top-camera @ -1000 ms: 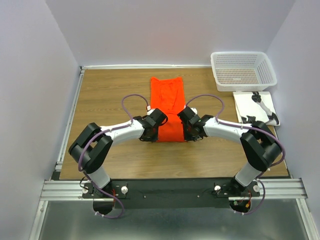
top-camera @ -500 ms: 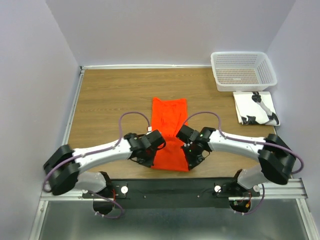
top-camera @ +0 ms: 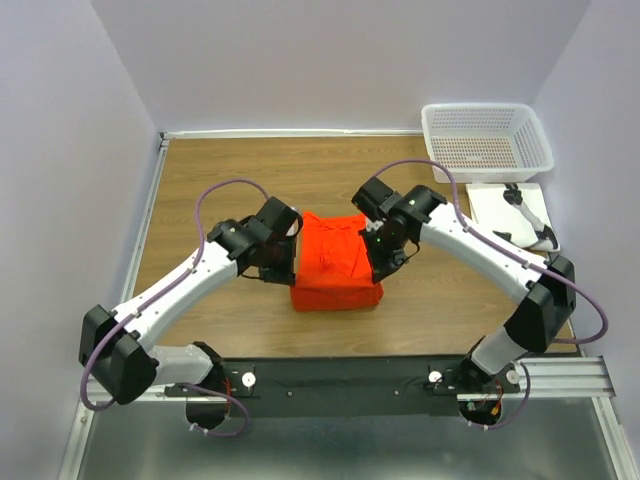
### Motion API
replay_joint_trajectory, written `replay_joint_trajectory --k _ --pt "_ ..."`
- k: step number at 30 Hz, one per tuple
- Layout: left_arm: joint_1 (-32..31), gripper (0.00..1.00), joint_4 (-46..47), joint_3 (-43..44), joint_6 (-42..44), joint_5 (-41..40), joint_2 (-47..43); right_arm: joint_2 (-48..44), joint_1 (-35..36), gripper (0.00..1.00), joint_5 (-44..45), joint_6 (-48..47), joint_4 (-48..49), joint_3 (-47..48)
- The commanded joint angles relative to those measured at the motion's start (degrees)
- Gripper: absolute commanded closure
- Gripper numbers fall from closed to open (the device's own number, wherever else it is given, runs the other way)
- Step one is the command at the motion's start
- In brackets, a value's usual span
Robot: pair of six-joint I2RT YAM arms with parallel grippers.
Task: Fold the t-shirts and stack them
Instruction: Fold the tshirt
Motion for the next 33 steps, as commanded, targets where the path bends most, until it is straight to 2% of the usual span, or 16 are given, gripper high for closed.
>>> replay_joint_trajectory --k 1,10,20,28,33 --pt "3.43 1.00 2.09 5.53 8.65 -0.96 3.67 3.59 -3.67 1.00 1.26 -3.68 -2.56 5.41" --pt "8.89 1.00 9.91 9.58 12.09 2.12 9.47 6.42 -9.82 0.99 -3.32 -5.61 2.10 7.61" --pt "13.99 1.00 18.17 14.94 14.81 4.94 22.55 14.05 -20.46 1.00 -14.39 -10.27 9.74 8.83" --pt "17.33 1.00 28.28 17.15 14.73 5.73 32.50 23.55 -25.64 0.99 -16.33 -10.62 16.77 12.97" --pt "17.77 1.00 33.11 17.93 14.55 4.94 39.00 28.21 -26.79 1.00 -15.99 -9.92 21.86 11.49"
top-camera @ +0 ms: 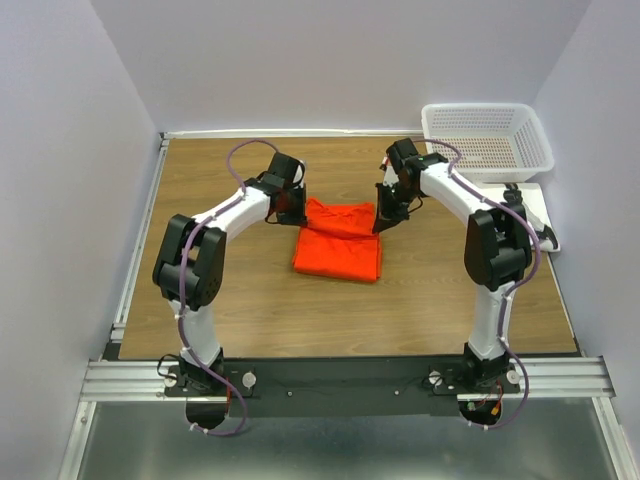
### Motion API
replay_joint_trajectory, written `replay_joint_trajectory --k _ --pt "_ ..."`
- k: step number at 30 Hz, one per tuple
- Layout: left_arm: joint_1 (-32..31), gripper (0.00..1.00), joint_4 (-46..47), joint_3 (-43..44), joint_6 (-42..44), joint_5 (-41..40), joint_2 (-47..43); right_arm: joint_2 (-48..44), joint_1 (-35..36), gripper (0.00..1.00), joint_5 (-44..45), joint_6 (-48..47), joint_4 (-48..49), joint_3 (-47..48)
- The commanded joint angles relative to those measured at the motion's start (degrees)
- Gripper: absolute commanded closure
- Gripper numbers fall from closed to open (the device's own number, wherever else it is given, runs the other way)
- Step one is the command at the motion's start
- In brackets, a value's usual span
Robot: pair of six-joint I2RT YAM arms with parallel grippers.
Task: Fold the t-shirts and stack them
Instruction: Fold the tshirt
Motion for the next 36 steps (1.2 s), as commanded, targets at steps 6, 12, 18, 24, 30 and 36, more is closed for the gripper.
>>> replay_joint_trajectory --k 6,12,18,24,30,36 --pt "1.67 1.00 10.14 -1.07 -0.31 -2.00 5.62 4.57 -1.42 0.99 1.62 0.16 11.17 -2.50" --pt "2.02 1.00 13.49 -2.21 -0.76 -2.44 5.10 4.31 -1.42 0.89 1.62 0.25 12.93 -1.27" --pt "2.02 1.00 13.76 -2.74 -0.41 -1.66 4.05 3.35 -1.42 1.00 0.57 0.33 14.51 -2.06" --pt "1.93 1.00 14.99 -3.80 0.12 -3.50 2.28 2.56 -1.42 1.00 2.15 -0.02 14.87 -3.03" --pt "2.02 1.00 17.26 -2.48 0.12 -5.34 0.71 0.80 -1.42 0.99 5.31 1.04 17.06 -2.15" --pt "2.37 1.00 22.88 -3.61 -0.49 -7.80 0.27 0.71 -1.51 0.91 8.39 1.65 19.43 -1.36"
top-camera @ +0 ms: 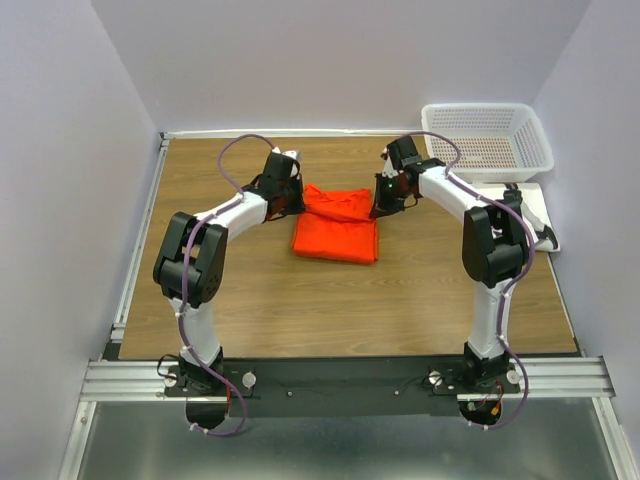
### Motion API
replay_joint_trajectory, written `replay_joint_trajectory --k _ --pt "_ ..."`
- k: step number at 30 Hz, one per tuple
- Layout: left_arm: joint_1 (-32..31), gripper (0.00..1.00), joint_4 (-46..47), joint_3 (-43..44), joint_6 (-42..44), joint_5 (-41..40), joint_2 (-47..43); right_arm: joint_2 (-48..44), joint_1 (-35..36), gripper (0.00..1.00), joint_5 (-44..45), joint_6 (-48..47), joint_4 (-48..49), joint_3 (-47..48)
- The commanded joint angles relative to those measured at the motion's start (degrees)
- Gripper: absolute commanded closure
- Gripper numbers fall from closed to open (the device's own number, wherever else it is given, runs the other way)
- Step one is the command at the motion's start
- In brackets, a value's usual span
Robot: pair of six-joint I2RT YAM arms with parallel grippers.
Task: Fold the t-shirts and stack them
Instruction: Fold the tshirt
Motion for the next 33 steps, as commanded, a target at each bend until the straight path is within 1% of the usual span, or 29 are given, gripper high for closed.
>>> replay_joint_trajectory --k 1,2,3,4,5,6,7,9,10,12,14,15,16,18,21,25,33 --pt "0.75 1.00 6.98 -0.14 -0.12 -4.44 -2.49 -2.39 -0.44 0.87 4.61 0.82 3.74 0.63" --pt "0.75 1.00 8.03 -0.41 -0.12 -4.79 -2.23 -2.39 -0.52 0.85 4.87 1.00 4.62 0.46" --pt "0.84 1.00 9.61 -0.76 0.05 -5.05 -1.97 -2.05 -0.52 0.73 5.05 1.09 6.11 0.37" --pt "0.93 0.98 9.54 -0.68 0.05 -5.32 -1.44 -1.78 -0.61 0.69 5.14 1.09 6.64 0.45" --pt "1.02 0.93 9.63 -0.33 0.05 -5.49 -0.30 -1.34 -0.61 0.66 5.23 1.09 7.00 0.63" --pt "1.10 0.86 10.93 0.29 0.05 -5.49 0.32 -0.99 -0.70 0.61 5.40 1.09 7.35 0.98" --pt "1.37 0.70 11.03 0.64 -0.03 -5.58 0.93 -0.64 -0.61 0.60 5.14 0.83 7.61 1.33" --pt "1.54 0.55 11.47 1.34 -0.21 -5.49 1.73 -1.51 -0.70 0.55 5.23 0.65 8.05 1.69" --pt "1.81 0.41 11.47 1.43 -0.38 -5.49 1.55 -2.04 -0.61 0.54 5.31 0.56 8.40 1.60" --pt "1.81 0.31 11.82 0.91 -0.39 -5.50 -0.28 -3.35 -0.61 0.51 4.71 -0.92 8.85 0.90" --pt "1.72 0.20 12.35 -0.32 -0.56 -5.49 -3.08 -5.54 -0.61 0.50 4.18 -2.33 9.46 -0.24" --pt "1.72 0.19 12.26 -1.80 -0.47 -5.49 -4.06 -6.34 -0.70 0.48 3.74 -3.82 10.42 -2.16" --pt "1.81 0.14 12.35 -2.77 -0.65 -5.58 -5.20 -7.05 -0.61 0.45 3.65 -4.53 10.95 -3.14" --pt "1.72 0.13 12.79 -6.10 -1.17 -5.58 -8.53 -8.89 -0.61 0.42 3.38 -6.72 12.09 -5.68" --pt "1.72 0.12 13.49 -11.55 -1.88 -4.88 -11.71 -9.60 -0.87 0.37 2.42 -7.53 13.59 -7.80" --pt "1.72 0.10 13.67 -17.10 -3.19 -2.34 -13.65 -9.34 -1.23 0.37 -1.88 -4.98 14.64 -10.70" --pt "1.72 0.09 13.58 -25.02 -5.48 4.78 -16.46 -13.81 -1.23 0.37 -11.63 1.87 20.79 -25.90"
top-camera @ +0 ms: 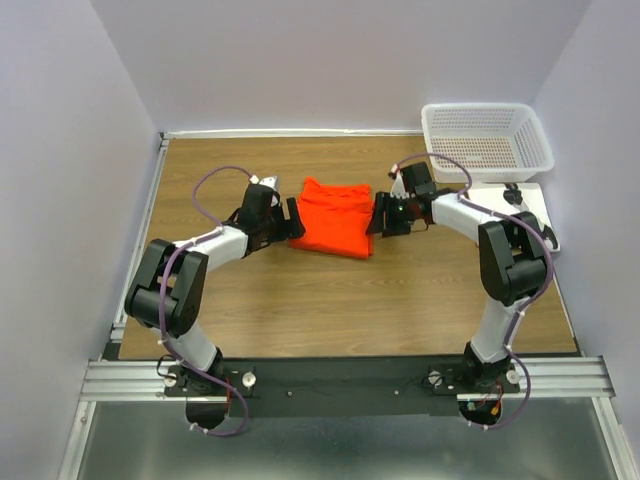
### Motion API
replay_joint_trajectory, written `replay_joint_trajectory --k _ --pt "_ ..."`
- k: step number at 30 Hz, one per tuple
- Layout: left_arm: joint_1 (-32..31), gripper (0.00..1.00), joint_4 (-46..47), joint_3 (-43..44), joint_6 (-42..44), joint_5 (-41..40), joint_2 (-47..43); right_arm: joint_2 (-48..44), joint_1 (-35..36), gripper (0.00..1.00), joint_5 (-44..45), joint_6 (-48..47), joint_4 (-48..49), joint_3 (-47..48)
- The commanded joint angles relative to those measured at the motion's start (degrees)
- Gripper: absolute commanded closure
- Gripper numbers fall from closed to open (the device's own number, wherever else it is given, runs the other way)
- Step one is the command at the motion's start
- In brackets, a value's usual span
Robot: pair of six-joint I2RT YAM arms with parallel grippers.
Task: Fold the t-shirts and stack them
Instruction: Fold the tshirt
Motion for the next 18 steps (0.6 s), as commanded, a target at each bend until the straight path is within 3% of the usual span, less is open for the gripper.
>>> replay_joint_trajectory --k 1,8,13,18 --pt "0.04 0.10 0.45 -2.77 -1.77 5.05 -2.67 -3.83 -0.31 0.37 -8.21 4.41 4.77 -7.59" --pt "0.04 0.17 2.38 -4.27 -2.21 8.12 -1.63 -5.24 -0.31 0.38 -14.63 8.90 12.60 -15.78" --pt "-0.31 0.32 3.34 -4.27 -2.73 10.94 0.14 -4.19 -0.40 0.42 -17.09 9.69 15.15 -17.44" --pt "-1.19 0.52 4.05 -6.72 -3.52 11.47 -0.47 -3.57 -0.22 0.55 -19.55 10.30 17.61 -19.99"
